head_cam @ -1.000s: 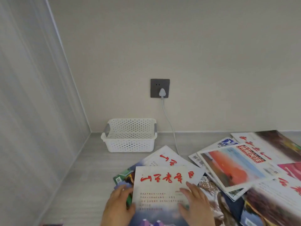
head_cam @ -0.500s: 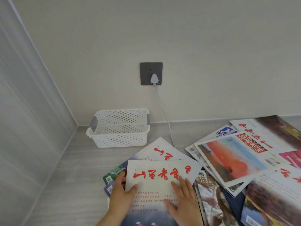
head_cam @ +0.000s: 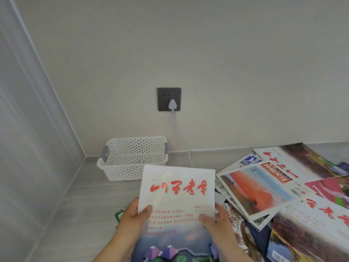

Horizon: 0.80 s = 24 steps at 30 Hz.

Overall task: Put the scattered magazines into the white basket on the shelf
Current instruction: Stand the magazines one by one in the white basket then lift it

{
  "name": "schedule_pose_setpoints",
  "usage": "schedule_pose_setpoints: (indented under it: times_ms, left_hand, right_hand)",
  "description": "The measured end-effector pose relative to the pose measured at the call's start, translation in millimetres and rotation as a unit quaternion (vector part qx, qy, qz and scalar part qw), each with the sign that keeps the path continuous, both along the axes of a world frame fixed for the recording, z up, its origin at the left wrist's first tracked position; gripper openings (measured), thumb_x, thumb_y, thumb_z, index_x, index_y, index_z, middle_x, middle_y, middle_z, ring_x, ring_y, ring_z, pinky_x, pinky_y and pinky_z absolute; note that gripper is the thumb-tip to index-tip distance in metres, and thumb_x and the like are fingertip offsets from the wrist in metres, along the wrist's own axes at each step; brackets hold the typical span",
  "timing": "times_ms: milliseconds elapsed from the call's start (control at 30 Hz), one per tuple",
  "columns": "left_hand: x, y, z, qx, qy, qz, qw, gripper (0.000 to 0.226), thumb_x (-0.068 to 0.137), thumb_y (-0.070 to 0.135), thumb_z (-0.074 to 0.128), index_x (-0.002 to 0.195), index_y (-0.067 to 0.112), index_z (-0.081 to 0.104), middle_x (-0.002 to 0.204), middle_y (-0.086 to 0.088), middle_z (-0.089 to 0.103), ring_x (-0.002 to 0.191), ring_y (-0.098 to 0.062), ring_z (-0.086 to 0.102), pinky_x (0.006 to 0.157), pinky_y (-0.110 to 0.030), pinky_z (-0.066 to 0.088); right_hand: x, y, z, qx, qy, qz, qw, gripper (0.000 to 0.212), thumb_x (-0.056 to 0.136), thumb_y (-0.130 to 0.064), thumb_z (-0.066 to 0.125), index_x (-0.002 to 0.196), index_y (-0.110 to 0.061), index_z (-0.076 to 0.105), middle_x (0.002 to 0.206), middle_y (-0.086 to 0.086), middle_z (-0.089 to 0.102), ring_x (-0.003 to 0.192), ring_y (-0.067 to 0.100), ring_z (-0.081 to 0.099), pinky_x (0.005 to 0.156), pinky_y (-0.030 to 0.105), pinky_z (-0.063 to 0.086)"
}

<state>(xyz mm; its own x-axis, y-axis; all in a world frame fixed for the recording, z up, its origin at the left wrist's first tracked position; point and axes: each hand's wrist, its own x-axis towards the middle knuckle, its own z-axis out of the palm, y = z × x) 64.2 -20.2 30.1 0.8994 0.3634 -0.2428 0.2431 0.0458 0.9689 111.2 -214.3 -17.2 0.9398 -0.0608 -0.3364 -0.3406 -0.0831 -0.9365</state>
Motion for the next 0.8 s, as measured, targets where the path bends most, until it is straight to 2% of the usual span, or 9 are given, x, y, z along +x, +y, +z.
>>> schedule_pose_setpoints:
  times_ms: [33, 100, 233, 333, 400, 467, 567, 700, 800]
  left_hand:
    - [0.5, 3.6, 6.7, -0.003, -0.02, 0.013, 1.0, 0.022, 0.084, -0.004, 0.049, 0.089, 0.014, 0.061, 0.076, 0.001, 0.071, 0.071, -0.017, 0.063, 0.059, -0.028, 0.049]
    - [5.1, 13.3, 21.8, 0.005, -0.053, 0.026, 0.998, 0.026, 0.085, 0.0, 0.049, 0.083, 0.023, 0.061, 0.07, 0.012, 0.07, 0.071, -0.011, 0.063, 0.055, -0.026, 0.048]
    - [23.1, 39.8, 62.1, 0.058, -0.127, 0.03, 0.99, 0.026, 0.087, 0.005, 0.048, 0.08, 0.03, 0.056, 0.083, 0.01, 0.063, 0.079, -0.015, 0.06, 0.06, -0.026, 0.046]
    - [42.0, 59.4, 98.3, 0.093, -0.196, 0.05, 0.975, 0.025, 0.087, 0.005, 0.049, 0.08, 0.028, 0.056, 0.082, 0.007, 0.062, 0.074, -0.01, 0.059, 0.058, -0.022, 0.045]
    - [57.1, 75.6, 125.4, 0.097, -0.243, 0.079, 0.962, 0.028, 0.086, 0.006, 0.049, 0.075, 0.031, 0.056, 0.079, 0.01, 0.062, 0.069, -0.003, 0.059, 0.054, -0.019, 0.046]
    - [75.5, 91.2, 148.8, 0.08, -0.289, 0.12, 0.946, 0.029, 0.086, 0.006, 0.05, 0.071, 0.03, 0.056, 0.076, 0.011, 0.061, 0.062, 0.002, 0.058, 0.052, -0.018, 0.049]
    - [103.7, 112.0, 173.9, 0.071, -0.316, 0.156, 0.933, 0.027, 0.086, 0.008, 0.051, 0.071, 0.029, 0.055, 0.077, 0.01, 0.06, 0.067, -0.005, 0.057, 0.059, -0.022, 0.048]
    - [140.7, 139.0, 177.3, 0.061, -0.297, 0.174, 0.937, 0.025, 0.087, 0.009, 0.049, 0.072, 0.028, 0.053, 0.086, 0.004, 0.061, 0.082, -0.016, 0.057, 0.074, -0.032, 0.049]
    - [164.3, 156.0, 160.3, 0.042, -0.264, 0.174, 0.948, 0.023, 0.087, 0.007, 0.048, 0.074, 0.025, 0.053, 0.086, 0.003, 0.06, 0.086, -0.017, 0.055, 0.071, -0.027, 0.047]
  right_hand:
    - [3.2, -1.9, 9.1, -0.006, -0.001, 0.026, 1.0, 0.03, 0.077, 0.006, 0.06, 0.103, -0.007, 0.057, 0.109, 0.018, 0.064, 0.088, 0.025, 0.059, 0.077, 0.037, 0.051]
    - [10.7, -3.0, 28.5, -0.033, -0.015, 0.079, 0.996, 0.017, 0.08, 0.001, 0.059, 0.091, -0.012, 0.059, 0.11, 0.014, 0.066, 0.088, 0.022, 0.06, 0.076, 0.031, 0.052]
    - [31.7, 11.3, 81.8, -0.074, -0.089, 0.158, 0.981, 0.021, 0.081, 0.002, 0.058, 0.094, -0.014, 0.063, 0.105, 0.002, 0.064, 0.081, 0.01, 0.06, 0.059, 0.01, 0.045]
    - [52.5, 27.4, 121.7, -0.093, -0.155, 0.17, 0.969, 0.024, 0.08, 0.004, 0.057, 0.103, -0.001, 0.064, 0.104, 0.005, 0.063, 0.067, 0.0, 0.061, 0.06, 0.008, 0.048]
    - [69.9, 45.6, 148.2, -0.099, -0.207, 0.172, 0.958, 0.023, 0.081, 0.003, 0.057, 0.102, -0.001, 0.064, 0.097, 0.002, 0.062, 0.051, -0.01, 0.057, 0.049, 0.002, 0.042]
    - [88.5, 65.7, 172.5, -0.107, -0.257, 0.166, 0.946, 0.023, 0.081, 0.0, 0.058, 0.102, -0.001, 0.065, 0.094, 0.001, 0.062, 0.054, -0.005, 0.056, 0.045, 0.001, 0.04]
    - [117.6, 95.4, 198.0, -0.116, -0.311, 0.145, 0.932, 0.019, 0.082, -0.003, 0.057, 0.099, 0.0, 0.065, 0.09, 0.006, 0.064, 0.06, 0.005, 0.053, 0.049, 0.008, 0.043]
    - [155.7, 131.2, 203.3, -0.144, -0.318, 0.132, 0.928, 0.018, 0.083, -0.009, 0.057, 0.093, 0.005, 0.063, 0.099, 0.025, 0.066, 0.074, 0.026, 0.055, 0.072, 0.041, 0.05]
    - [178.4, 150.7, 187.6, -0.148, -0.29, 0.13, 0.936, 0.019, 0.083, -0.009, 0.058, 0.095, 0.005, 0.064, 0.106, 0.028, 0.063, 0.076, 0.026, 0.054, 0.079, 0.045, 0.05]
